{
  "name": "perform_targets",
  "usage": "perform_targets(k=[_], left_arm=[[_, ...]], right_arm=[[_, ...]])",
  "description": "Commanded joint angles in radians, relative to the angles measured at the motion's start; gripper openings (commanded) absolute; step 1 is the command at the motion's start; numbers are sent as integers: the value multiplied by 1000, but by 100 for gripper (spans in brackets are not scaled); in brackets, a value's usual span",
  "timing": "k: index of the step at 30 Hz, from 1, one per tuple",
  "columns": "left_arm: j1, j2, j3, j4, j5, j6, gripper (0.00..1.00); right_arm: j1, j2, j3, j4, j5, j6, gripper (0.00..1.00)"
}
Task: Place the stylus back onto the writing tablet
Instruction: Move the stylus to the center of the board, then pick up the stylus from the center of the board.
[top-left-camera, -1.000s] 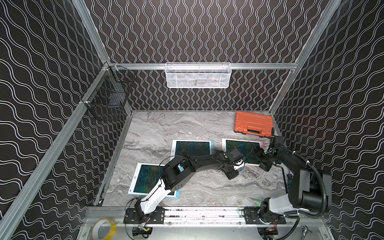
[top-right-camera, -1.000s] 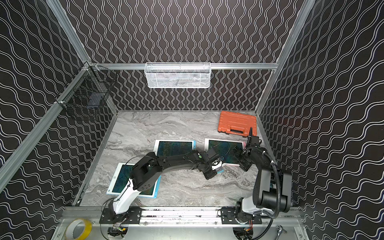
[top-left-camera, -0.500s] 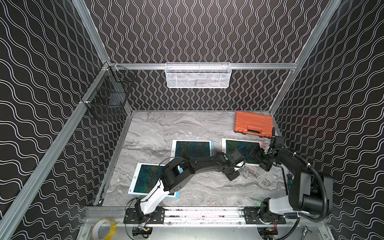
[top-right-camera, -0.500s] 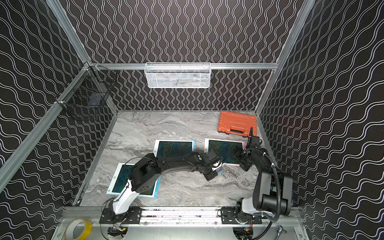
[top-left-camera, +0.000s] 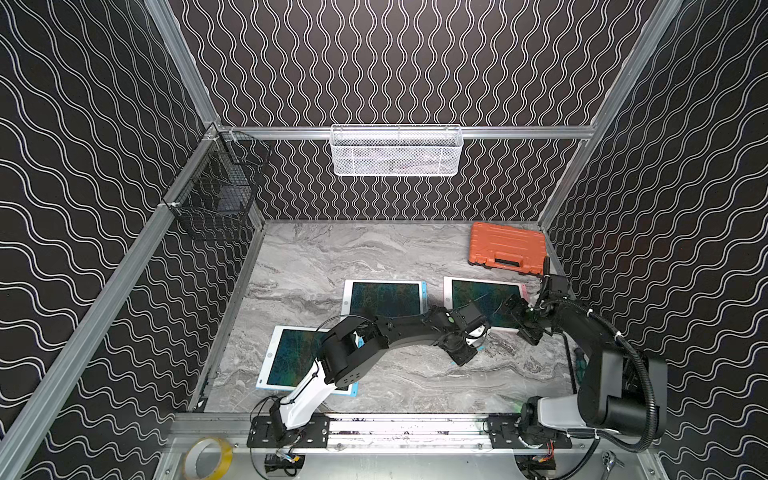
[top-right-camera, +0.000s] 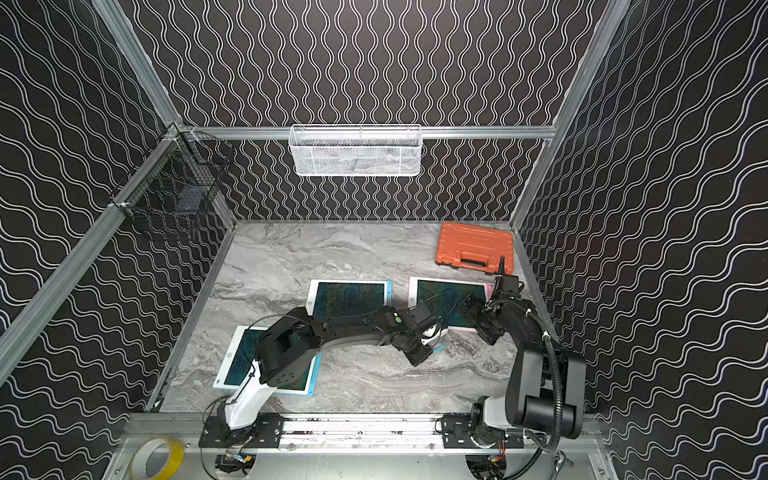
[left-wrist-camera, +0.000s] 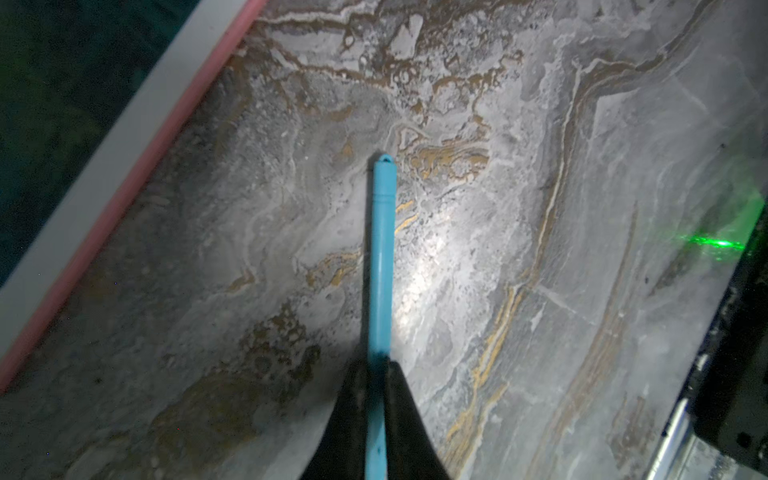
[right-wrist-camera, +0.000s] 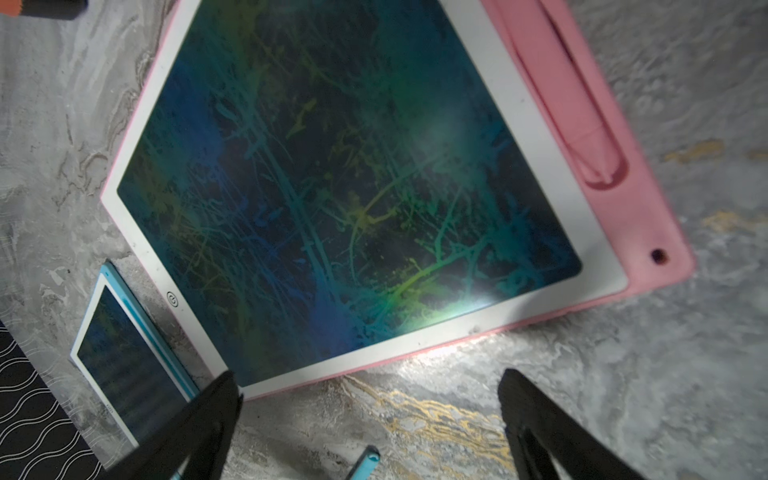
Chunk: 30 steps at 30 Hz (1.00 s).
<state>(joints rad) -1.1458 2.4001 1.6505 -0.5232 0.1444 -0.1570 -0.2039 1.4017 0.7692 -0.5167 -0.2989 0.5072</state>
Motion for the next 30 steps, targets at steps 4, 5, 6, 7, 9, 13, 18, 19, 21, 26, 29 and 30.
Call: perform_targets(k=[4,5,6,7,9,13,18,19,21,26,29,30], left_arm=[[-31,76,20,-317,-74,-5,18],[-35,81,26,-329,-89,-4,18],[-37,85,31,-343,-101,-4,18],[-38,91,39,-359,-113,-7,18],[-44,106,53,-392,-142,-7,18],[-48,113,55,-413,-147,-6,18],[-50,112,56,-419,-129,2,29],[-51,115,59,-422,-128,2,29],[-52,120,63,-430,-130,1,29],[-55,137,70,-455,-165,-10,9],[-55,127,52,-450,-187,-22,2],[-55,124,48,-450,-190,-26,1]], right_arm=[[5,-14,-1,-14,-8,-7,98],[4,-16,-2,-15,-6,-7,98],[5,-17,-2,-13,-6,-8,98],[5,-17,-2,-13,-6,-6,98],[6,-18,-1,-11,-8,-5,98],[6,-18,0,-12,-8,-7,98],[6,-15,1,-6,-8,-7,98],[7,-13,2,-5,-8,-8,98],[7,-12,10,-6,-6,-8,98],[14,-6,24,-17,1,-12,98],[17,-4,29,-15,2,-12,98],[18,-1,33,-16,3,-12,98]])
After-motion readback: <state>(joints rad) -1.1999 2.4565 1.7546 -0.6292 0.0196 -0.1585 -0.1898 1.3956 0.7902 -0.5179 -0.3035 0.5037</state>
